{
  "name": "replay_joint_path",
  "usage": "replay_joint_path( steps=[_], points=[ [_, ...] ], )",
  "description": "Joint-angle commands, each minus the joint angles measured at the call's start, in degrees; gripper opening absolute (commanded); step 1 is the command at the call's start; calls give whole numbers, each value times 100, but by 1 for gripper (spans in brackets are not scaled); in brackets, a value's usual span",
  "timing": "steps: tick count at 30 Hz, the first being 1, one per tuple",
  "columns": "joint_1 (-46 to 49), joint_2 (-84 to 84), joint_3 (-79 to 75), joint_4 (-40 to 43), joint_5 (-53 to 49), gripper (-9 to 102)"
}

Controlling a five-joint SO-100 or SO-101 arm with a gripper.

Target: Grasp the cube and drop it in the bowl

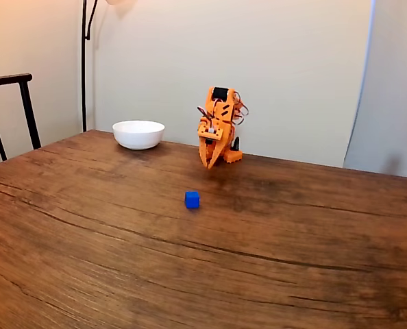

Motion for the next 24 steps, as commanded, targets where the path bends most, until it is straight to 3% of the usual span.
replay_joint_path(
  steps=[1, 24],
  points=[
    [0, -62, -18, 193, 18, 0],
    [9, -62, -18, 123, -44, 0]
  ],
)
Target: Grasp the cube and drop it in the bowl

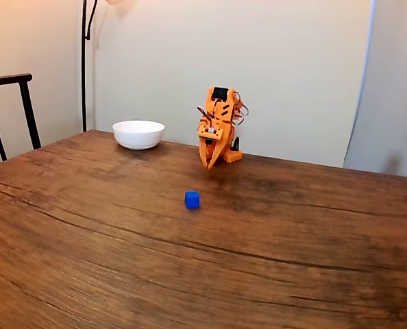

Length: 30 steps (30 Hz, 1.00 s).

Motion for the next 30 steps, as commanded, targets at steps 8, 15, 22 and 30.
replay_joint_path(
  steps=[8, 15, 22, 30],
  points=[
    [79, -53, -18, 105, -44, 0],
    [-97, -53, -44, 88, -62, 0],
    [-255, -53, -659, 114, -246, 0],
    [-255, -70, -1573, 123, -202, 0]
  ],
)
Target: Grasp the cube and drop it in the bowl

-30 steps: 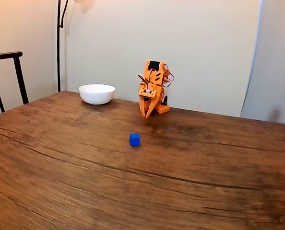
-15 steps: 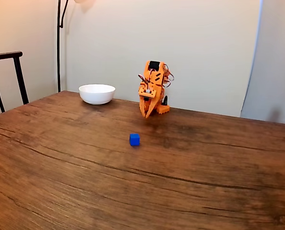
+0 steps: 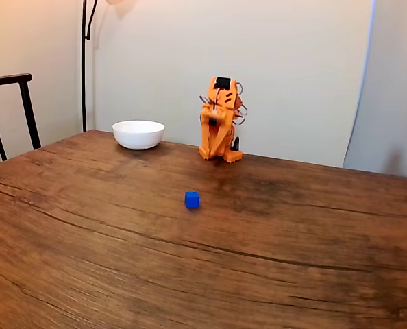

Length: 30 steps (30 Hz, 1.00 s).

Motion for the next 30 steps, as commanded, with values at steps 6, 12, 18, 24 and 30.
replay_joint_path(
  steps=[6, 12, 18, 24, 30],
  points=[
    [-26, -220, -1292, 580, 35, 0],
    [35, -1714, -2479, 527, 211, 0],
    [53, -3665, -3621, -9, 246, 0],
    [26, -5247, -4228, -826, 229, 0],
    [-35, -6592, -4825, -1424, 246, 0]
  ],
)
